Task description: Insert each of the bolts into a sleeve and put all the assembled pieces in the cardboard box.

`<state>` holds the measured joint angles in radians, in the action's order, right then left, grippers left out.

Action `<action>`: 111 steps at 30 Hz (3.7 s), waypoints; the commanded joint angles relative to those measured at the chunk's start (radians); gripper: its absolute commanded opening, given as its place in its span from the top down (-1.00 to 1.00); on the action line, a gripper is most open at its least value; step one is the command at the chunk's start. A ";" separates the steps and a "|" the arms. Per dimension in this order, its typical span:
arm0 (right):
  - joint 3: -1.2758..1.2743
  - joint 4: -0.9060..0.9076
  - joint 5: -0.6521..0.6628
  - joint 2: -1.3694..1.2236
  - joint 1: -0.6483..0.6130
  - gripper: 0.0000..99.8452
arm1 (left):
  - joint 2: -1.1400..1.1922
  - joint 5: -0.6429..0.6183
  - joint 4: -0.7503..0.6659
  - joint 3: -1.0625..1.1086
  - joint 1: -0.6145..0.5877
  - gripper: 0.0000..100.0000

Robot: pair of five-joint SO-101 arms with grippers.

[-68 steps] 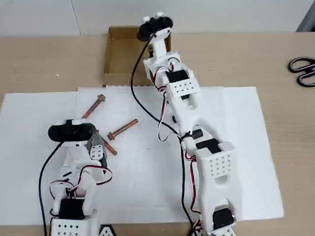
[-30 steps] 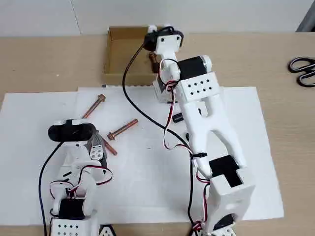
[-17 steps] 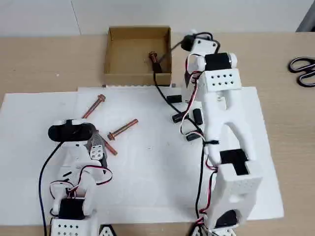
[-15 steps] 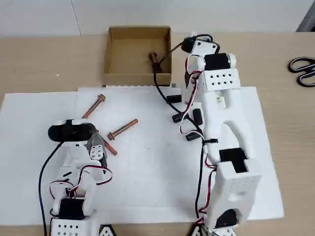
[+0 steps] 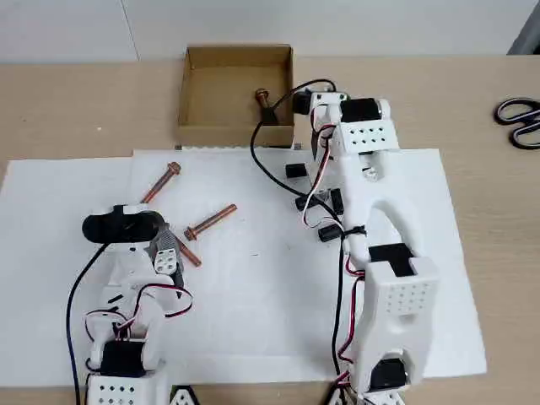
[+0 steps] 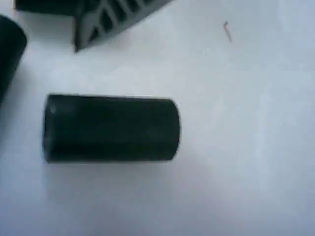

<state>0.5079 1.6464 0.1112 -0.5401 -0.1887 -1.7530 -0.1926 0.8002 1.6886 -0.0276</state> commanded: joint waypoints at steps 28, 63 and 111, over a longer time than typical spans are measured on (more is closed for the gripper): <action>0.046 -0.120 0.025 -0.177 0.059 0.87 | -0.011 -0.002 0.008 -0.004 -0.006 0.99; -0.344 0.021 -0.356 0.776 0.088 1.00 | -0.011 0.002 0.008 -0.004 0.002 0.99; -1.323 -0.354 -0.423 1.662 0.174 1.00 | 1.255 0.003 0.709 -1.561 -0.003 0.99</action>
<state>-0.8193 1.3149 -0.3015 1.1078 -0.0245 -0.6406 -0.1926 1.4477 0.2785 -0.0276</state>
